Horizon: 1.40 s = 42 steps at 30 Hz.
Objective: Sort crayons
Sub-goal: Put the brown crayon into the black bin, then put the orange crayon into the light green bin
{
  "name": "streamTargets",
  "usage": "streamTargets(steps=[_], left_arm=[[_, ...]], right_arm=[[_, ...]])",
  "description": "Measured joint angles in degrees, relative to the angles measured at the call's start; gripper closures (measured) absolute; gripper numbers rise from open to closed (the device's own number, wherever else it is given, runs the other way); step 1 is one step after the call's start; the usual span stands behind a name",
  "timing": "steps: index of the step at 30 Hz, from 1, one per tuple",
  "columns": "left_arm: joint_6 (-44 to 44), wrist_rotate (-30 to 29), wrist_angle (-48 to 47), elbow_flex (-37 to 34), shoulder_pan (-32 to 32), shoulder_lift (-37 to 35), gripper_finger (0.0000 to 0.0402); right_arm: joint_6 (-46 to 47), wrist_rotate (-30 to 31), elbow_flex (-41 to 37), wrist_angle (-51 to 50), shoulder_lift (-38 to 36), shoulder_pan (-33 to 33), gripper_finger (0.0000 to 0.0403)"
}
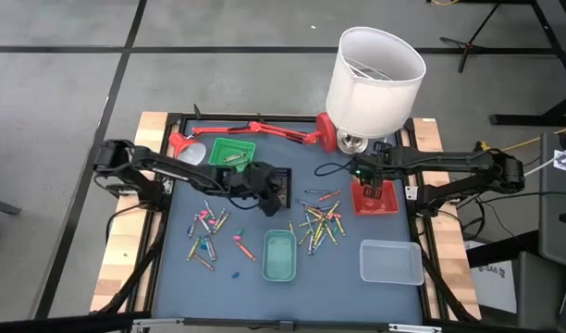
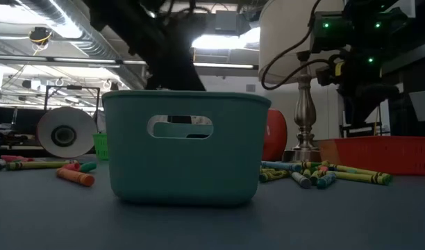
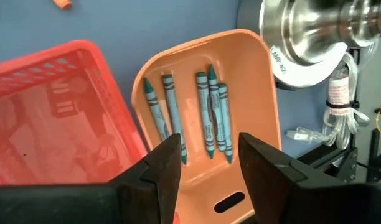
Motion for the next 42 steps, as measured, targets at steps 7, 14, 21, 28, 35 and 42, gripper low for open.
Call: streamTargets(steps=[7, 14, 21, 28, 35, 42], left_arm=[[0.4, -0.5, 0.5, 0.0, 0.0, 4.3, 0.0391], [1.5, -2.1, 0.8, 0.0, 0.1, 5.6, 0.0391], [2.0, -4.4, 1.5, 0.0, 0.5, 5.6, 0.0391], [2.1, -4.7, 2.7, 0.0, 2.3, 5.6, 0.0363], [1.6, -4.7, 2.8, 0.0, 4.2, 5.6, 0.0299], [1.6, -4.7, 2.8, 0.0, 4.3, 5.6, 0.0275]], right_arm=[[-1.1, -5.5, 4.0, -0.5, 0.0, 0.0, 0.0244], [-1.8, -15.4, 7.4, 6.8, 0.0, 0.0, 0.0244], [-1.8, -23.1, 7.4, 16.9, 0.3, 0.0, 0.0244], [-1.5, -26.8, 7.4, 22.1, 0.3, 0.0, 0.0244], [-1.4, -26.9, 7.3, 23.4, 0.7, 0.0, 0.0244], [-1.6, -27.1, 7.3, 24.1, 5.5, 3.6, 0.0244]])
